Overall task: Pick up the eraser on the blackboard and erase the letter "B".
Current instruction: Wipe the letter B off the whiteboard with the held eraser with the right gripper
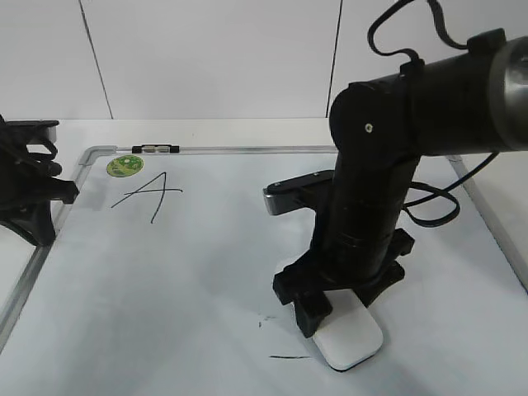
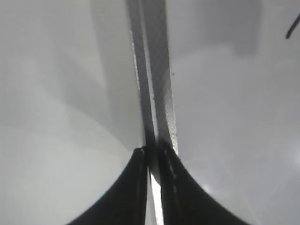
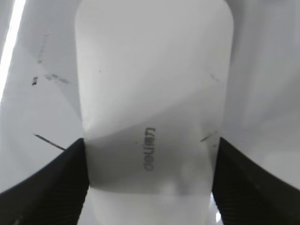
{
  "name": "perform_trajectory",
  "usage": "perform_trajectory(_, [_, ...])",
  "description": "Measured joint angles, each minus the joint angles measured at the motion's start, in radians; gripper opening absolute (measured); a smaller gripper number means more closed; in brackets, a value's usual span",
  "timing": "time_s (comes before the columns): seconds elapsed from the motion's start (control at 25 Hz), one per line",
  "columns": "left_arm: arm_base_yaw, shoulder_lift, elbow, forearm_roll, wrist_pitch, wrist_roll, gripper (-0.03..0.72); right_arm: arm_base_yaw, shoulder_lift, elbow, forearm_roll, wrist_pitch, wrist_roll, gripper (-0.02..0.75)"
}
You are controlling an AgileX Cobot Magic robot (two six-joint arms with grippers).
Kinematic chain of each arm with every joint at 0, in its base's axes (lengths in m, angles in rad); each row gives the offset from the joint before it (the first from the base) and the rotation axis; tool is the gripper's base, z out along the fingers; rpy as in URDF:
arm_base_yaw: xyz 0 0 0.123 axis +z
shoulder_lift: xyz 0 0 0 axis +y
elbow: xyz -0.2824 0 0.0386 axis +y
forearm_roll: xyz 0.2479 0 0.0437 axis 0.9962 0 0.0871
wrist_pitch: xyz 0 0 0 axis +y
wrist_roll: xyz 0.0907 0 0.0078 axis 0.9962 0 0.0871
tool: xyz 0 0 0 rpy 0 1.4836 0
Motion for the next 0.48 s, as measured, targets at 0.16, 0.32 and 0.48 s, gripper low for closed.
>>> perform_trajectory(0.16, [0.0, 0.0, 0.0, 0.0, 0.0, 0.0, 0.033, 0.0, 0.027, -0.007, -0.005, 0.01, 0.0, 0.605])
perform_trajectory(0.32, [-0.002, 0.0, 0.0, 0.002, 0.0, 0.0, 0.033, 0.0, 0.034, -0.036, -0.005, 0.043, 0.0, 0.6])
perform_trajectory(0.48, [-0.002, 0.0, 0.0, 0.002, 0.0, 0.0, 0.033, 0.0, 0.04, -0.083, -0.017, 0.079, 0.0, 0.596])
